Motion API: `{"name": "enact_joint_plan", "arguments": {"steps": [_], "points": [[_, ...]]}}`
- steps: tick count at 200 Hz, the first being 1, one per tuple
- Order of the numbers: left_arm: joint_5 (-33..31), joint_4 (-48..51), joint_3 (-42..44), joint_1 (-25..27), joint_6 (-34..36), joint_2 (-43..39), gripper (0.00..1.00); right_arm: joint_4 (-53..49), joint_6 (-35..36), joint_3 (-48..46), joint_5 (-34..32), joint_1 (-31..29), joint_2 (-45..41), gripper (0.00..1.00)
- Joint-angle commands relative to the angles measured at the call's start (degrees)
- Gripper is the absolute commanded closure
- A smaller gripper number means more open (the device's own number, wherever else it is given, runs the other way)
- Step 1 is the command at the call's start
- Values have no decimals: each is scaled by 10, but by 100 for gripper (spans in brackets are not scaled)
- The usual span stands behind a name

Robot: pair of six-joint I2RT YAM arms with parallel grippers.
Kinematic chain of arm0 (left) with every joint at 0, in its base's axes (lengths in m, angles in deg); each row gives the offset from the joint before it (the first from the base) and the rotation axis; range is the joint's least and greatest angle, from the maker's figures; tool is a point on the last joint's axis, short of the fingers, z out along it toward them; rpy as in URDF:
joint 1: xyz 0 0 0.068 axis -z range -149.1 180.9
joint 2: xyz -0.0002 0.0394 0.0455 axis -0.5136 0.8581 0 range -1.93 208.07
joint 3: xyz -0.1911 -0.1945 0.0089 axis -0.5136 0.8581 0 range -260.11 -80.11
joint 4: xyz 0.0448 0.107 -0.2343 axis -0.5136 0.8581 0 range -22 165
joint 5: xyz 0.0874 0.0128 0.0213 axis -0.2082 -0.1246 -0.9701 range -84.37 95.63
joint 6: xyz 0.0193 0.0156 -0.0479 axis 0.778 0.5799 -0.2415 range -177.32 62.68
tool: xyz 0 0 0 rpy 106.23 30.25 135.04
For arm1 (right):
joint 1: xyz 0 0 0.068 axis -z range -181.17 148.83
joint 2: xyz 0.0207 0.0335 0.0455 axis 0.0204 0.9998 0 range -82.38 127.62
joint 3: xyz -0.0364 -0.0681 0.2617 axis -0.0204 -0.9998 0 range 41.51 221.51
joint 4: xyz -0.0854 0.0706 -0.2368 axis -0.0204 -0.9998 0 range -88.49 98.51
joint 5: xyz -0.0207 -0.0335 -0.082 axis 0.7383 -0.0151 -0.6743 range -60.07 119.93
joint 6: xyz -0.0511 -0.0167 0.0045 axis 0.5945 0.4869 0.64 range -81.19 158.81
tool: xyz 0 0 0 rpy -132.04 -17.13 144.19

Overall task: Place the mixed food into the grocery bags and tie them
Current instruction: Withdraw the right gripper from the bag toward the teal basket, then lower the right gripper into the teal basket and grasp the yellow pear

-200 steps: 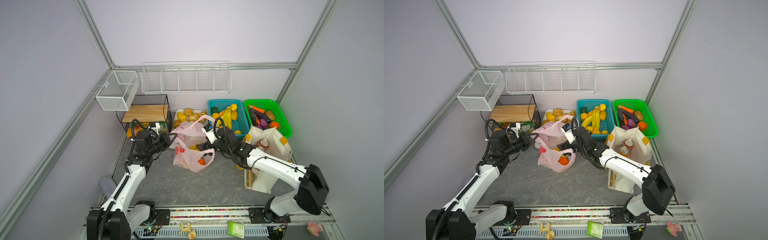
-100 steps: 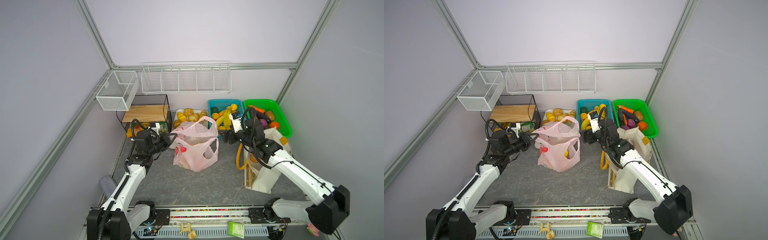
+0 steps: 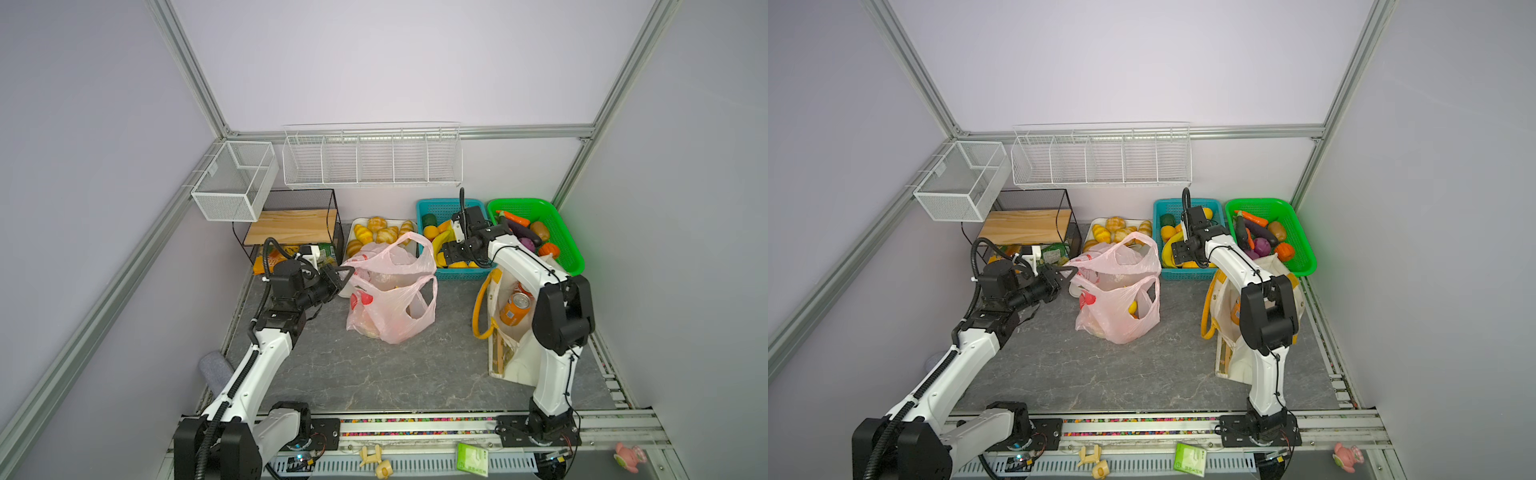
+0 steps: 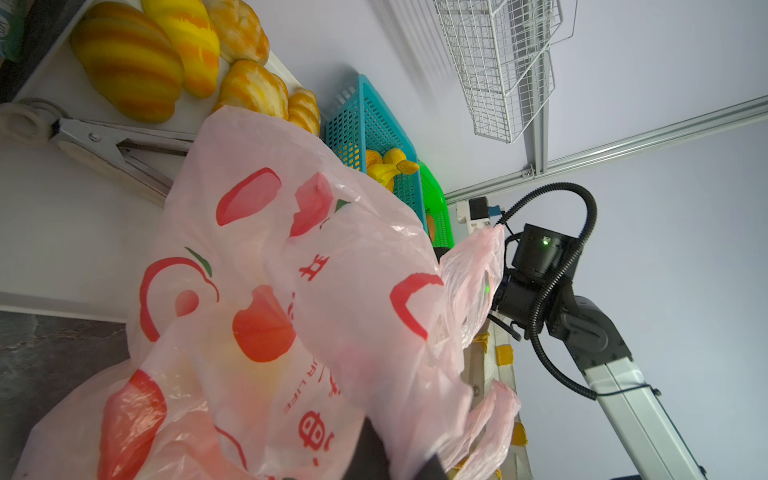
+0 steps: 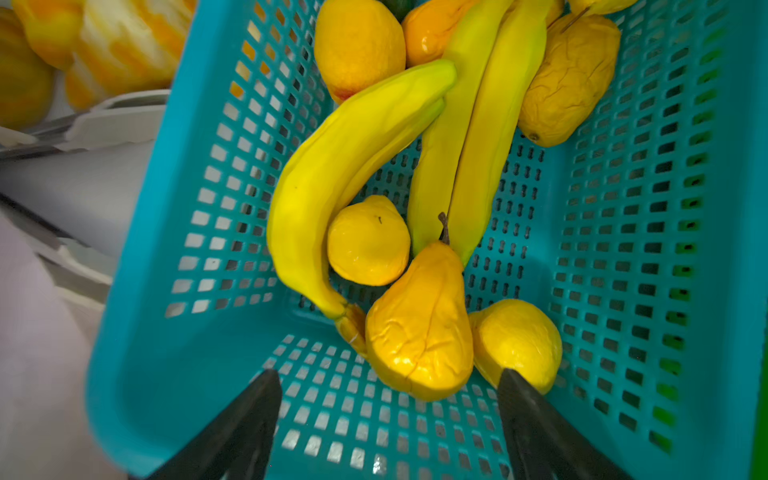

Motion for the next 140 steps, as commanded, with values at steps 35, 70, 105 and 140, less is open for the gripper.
{"name": "enact_joint_plan", "arguments": {"steps": [35, 70, 105, 140], "points": [[-2, -7, -1, 3, 2, 3, 100, -155, 31, 149, -39, 12, 118, 15], [-3, -7, 3, 3, 3, -1, 100, -204, 33, 200, -37, 15, 167, 14], [-4, -7, 3, 3, 4, -2, 100, -207, 35, 203, -18, 20, 181, 13], [-4, -8, 5, 3, 4, -2, 100, -213, 35, 202, -12, 25, 198, 15]]}}
